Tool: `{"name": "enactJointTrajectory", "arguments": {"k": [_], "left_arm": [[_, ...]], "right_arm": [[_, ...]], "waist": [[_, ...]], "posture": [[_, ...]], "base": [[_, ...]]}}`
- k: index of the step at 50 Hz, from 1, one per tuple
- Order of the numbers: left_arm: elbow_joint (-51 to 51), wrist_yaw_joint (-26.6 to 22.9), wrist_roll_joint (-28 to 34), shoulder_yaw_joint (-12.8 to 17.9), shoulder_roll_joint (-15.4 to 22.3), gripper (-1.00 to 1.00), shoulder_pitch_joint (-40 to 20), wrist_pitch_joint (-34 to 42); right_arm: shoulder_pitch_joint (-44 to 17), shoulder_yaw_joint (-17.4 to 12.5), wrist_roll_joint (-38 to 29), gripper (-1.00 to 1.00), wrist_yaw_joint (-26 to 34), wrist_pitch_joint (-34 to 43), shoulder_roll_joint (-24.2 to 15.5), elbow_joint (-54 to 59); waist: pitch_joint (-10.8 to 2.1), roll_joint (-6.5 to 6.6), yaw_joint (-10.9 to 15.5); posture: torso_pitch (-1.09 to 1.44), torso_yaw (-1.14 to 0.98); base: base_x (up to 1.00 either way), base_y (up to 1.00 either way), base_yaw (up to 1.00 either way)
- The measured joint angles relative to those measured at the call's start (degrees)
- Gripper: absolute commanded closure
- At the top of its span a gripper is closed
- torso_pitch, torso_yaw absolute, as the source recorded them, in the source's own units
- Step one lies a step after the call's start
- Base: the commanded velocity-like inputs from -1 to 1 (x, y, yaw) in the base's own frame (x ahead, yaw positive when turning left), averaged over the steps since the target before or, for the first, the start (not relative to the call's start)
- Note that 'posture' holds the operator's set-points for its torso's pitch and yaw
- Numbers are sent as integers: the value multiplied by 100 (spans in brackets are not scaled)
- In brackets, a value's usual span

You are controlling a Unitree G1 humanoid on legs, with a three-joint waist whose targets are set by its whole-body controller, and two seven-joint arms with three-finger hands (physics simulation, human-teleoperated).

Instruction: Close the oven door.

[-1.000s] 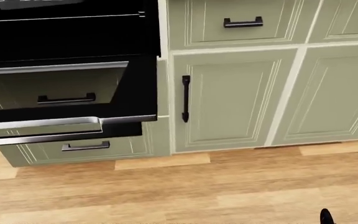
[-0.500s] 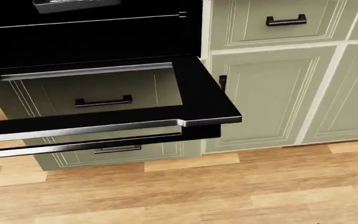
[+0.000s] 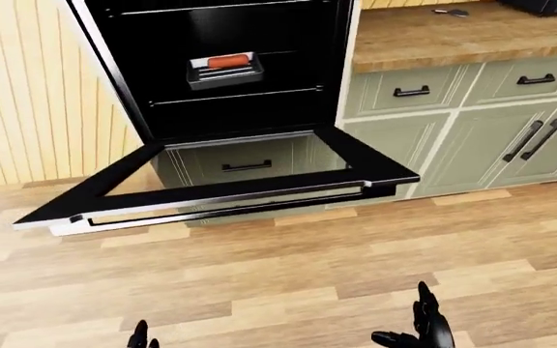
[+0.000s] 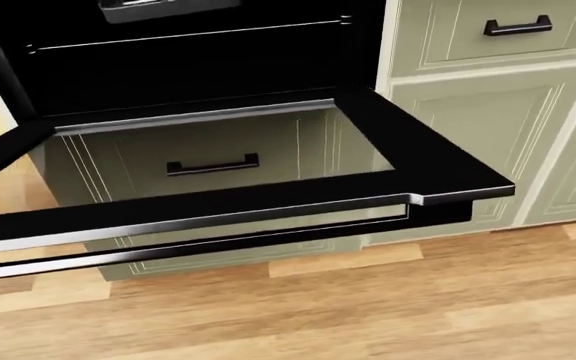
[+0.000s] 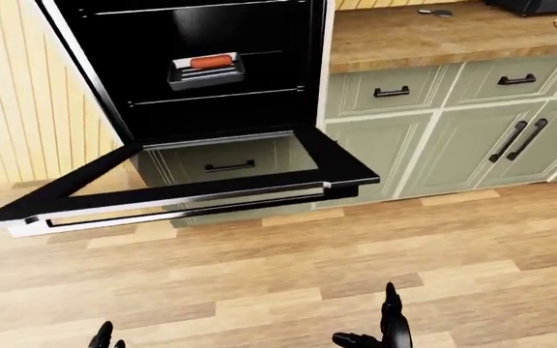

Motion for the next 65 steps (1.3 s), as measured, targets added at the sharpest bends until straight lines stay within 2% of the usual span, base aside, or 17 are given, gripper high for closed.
{"name": "enactJointTrajectory", "arguments": {"k": [3, 7, 12, 14, 19, 23, 25, 30, 35, 41, 43, 46, 48, 52, 54, 59, 65], "left_arm": [[-3, 32, -27, 14, -17, -100, 26, -32], [0, 21, -17, -4, -54, -100, 35, -23], [48, 1, 56, 46, -29, -100, 73, 71], [46, 5, 122, 72, -85, -100, 62, 120], [84, -44, 264, 144, -114, -100, 72, 200], [21, -17, 271, 200, -77, -100, 54, 128], [26, -9, 269, 210, -71, -100, 69, 95], [-6, 54, 233, 247, -14, -100, 95, 70], [6, 73, 225, 123, -133, -100, 123, -1], [44, 58, 172, 32, -136, -100, 136, 20], [29, 52, 151, 19, -172, -100, 101, 30], [53, 10, 163, -17, -189, -100, 113, 70], [65, -14, 167, 1, -151, -100, 91, 92], [28, -31, 176, 103, -65, -100, 43, 131], [24, -24, 185, 136, -56, -100, 61, 113], [4, 47, 176, 184, -15, -100, 84, 74], [26, 15, 202, 154, -62, -100, 76, 80]], "right_arm": [[17, 21, -73, -100, 47, 32, 21, 23], [36, -48, -48, -100, 10, 21, -63, -3], [79, -76, -42, -100, -53, -19, -83, -17], [82, -85, -55, -100, -62, 6, -116, -12], [117, -90, -67, -100, -77, 40, -101, 17], [89, -90, -76, -100, -83, 8, -114, -29], [84, -91, -76, -100, -85, 0, -118, -21], [81, 13, -164, -100, -7, 50, 80, 23], [97, -61, -130, -100, -27, 37, -22, 6], [70, -74, -75, -100, -45, 4, -38, -18], [65, -81, -71, -100, -47, 17, -79, -23], [115, -94, -57, -100, -71, 34, -79, 14], [114, -91, -59, -100, -72, 29, -84, 7], [105, -94, -74, -100, -83, 8, -101, -24], [107, -97, -76, -100, -81, 2, -105, -11], [92, -2, -161, -100, 12, 67, 81, 32], [99, -88, -107, -100, -29, 36, -45, -10]], "waist": [[0, -107, 15], [81, -425, -47], [80, -811, -79], [84, -729, -166], [-17, -666, -180], [56, -242, -169], [-3, 87, -121], [-16, -1, 22], [70, -396, -47], [68, -823, -69], [72, -729, -148], [-33, -749, -179], [-29, -669, -163], [59, -249, -161], [1, 84, -113], [-13, 3, 32], [80, -485, -54]], "posture": [[0, 0], [0, 0], [0, 0], [0, 0], [0, 0], [0, 0], [0, 0], [0, 0], [0, 0], [0, 0], [0, 0], [0, 0], [0, 0], [0, 0], [0, 0], [0, 0], [0, 0]], "base": [[0, 48, 0], [0, 49, 0], [0, 48, 0], [0, 48, 0], [0, 48, 0], [0, 48, 0], [0, 48, 0], [0, 48, 0], [0, 48, 0], [0, 48, 0], [0, 48, 0], [0, 48, 0], [0, 48, 0], [0, 48, 0], [0, 48, 0], [0, 48, 0], [0, 48, 0]]}}
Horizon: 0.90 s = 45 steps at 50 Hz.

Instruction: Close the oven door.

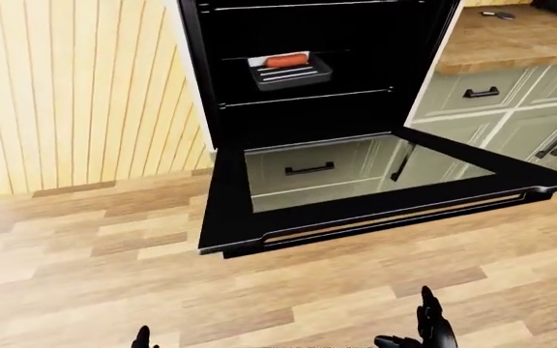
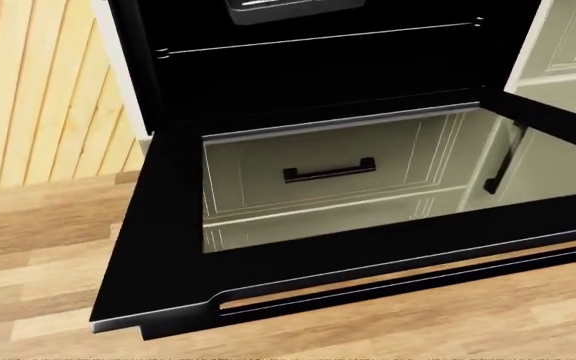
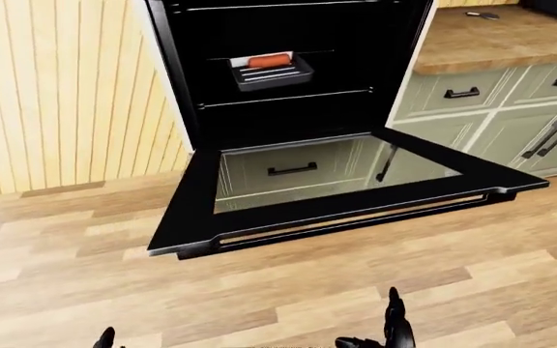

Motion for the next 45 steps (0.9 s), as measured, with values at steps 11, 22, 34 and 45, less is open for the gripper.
{"name": "enactJointTrajectory", "arguments": {"k": [11, 22, 34, 45], "left_arm": [[45, -44, 35, -67, -90, -100, -23, 76], [-14, 18, -31, 50, 76, -100, -19, 50], [4, 21, 41, -48, -77, -100, -39, 36], [-3, -38, 51, -13, -47, -100, -66, 59]], "right_arm": [[10, -9, 37, -100, -39, 17, -32, 24], [11, 87, -41, -100, 35, 22, 143, 38], [-3, 0, 3, -100, -8, -11, 2, -7], [14, -19, 30, -100, -37, -25, -33, -12]], "waist": [[-127, -236, -113], [-71, 474, 62], [-31, -305, -69], [-38, 395, -88]], "posture": [[0, 0], [0, 0], [0, 0], [0, 0]], "base": [[0, 48, 0], [0, 48, 0], [0, 48, 0], [0, 46, 0]]}}
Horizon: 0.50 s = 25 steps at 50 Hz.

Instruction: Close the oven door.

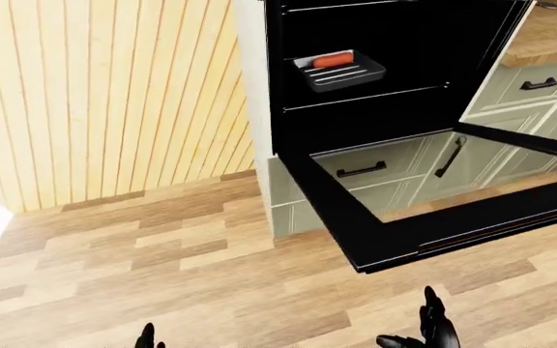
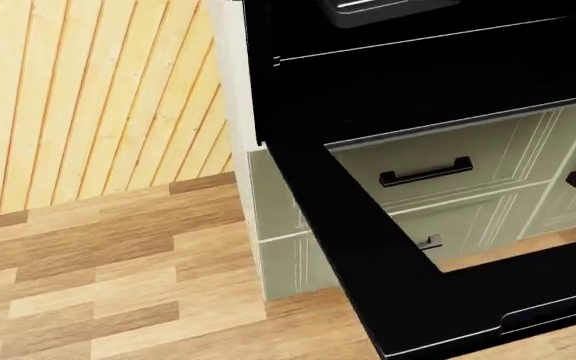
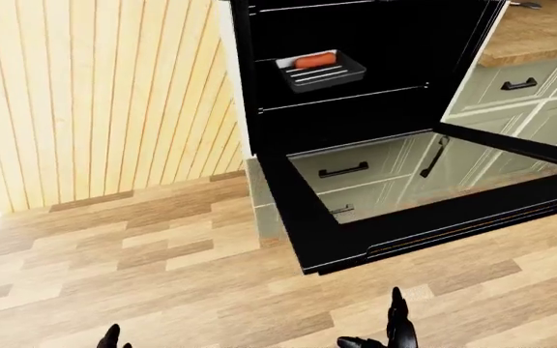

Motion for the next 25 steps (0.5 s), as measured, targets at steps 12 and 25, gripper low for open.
{"name": "enactJointTrajectory", "arguments": {"k": [12, 25], "left_arm": [[10, 70, -49, -94, -26, -100, 44, -55], [-21, 28, -47, -3, 52, -100, -13, -9]], "right_arm": [[49, 221, -634, -100, -553, -389, 25, 26], [49, -6, -507, -100, -179, -602, 126, 24]], "waist": [[55, -97, 59], [130, -485, 240]], "posture": [[0, 0], [0, 0]], "base": [[0, 0, 0], [0, 0, 0]]}}
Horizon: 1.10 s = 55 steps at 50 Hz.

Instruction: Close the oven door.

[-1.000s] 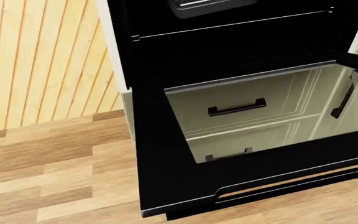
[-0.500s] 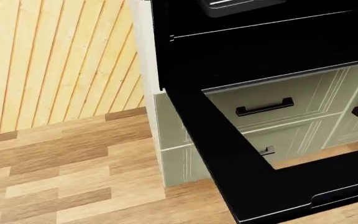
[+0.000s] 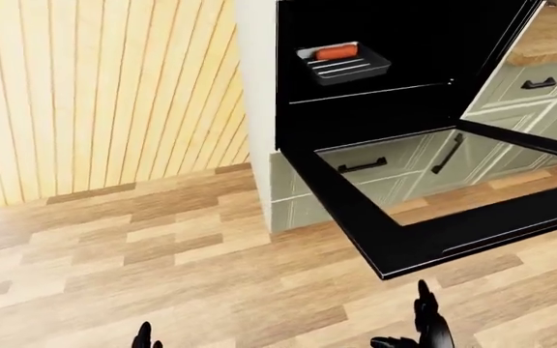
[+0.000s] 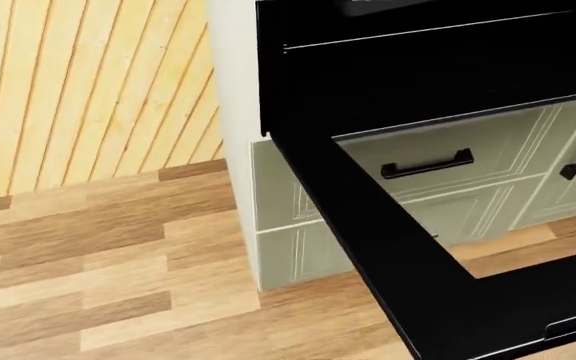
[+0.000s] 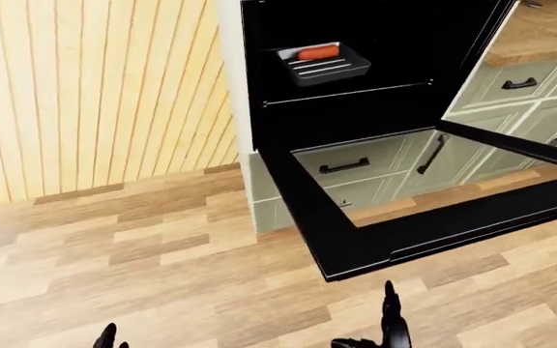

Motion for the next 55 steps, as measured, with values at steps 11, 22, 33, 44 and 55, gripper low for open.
{"name": "enactJointTrajectory", "arguments": {"k": [11, 22, 33, 44, 55], "left_arm": [[29, 0, 18, -124, -158, -100, 54, -18], [46, 14, -76, -186, -100, -100, 55, -46], [2, -12, -52, -44, -4, -100, -1, 12], [63, -67, 58, -72, -128, -100, 16, 71], [22, -22, 16, -29, -36, -100, 16, 21]], "right_arm": [[45, -35, 298, -100, 214, 102, -70, 2], [59, -40, 373, -100, 339, 133, -19, 21], [47, -38, 373, -100, 453, 144, 3, -3], [81, -64, 429, -100, 477, 214, -28, 27], [42, -27, 426, -100, 534, 198, 51, 4]], "waist": [[-260, 1, -193], [-171, 627, -109], [-178, 218, -92], [-208, -2, -204], [-153, 597, -96]], "posture": [[0, 0], [0, 0], [0, 0], [0, 0], [0, 0]], "base": [[0, 0, -10], [0, 0, -14], [0, 0, -13], [0, 0, -9], [0, 0, -6]]}}
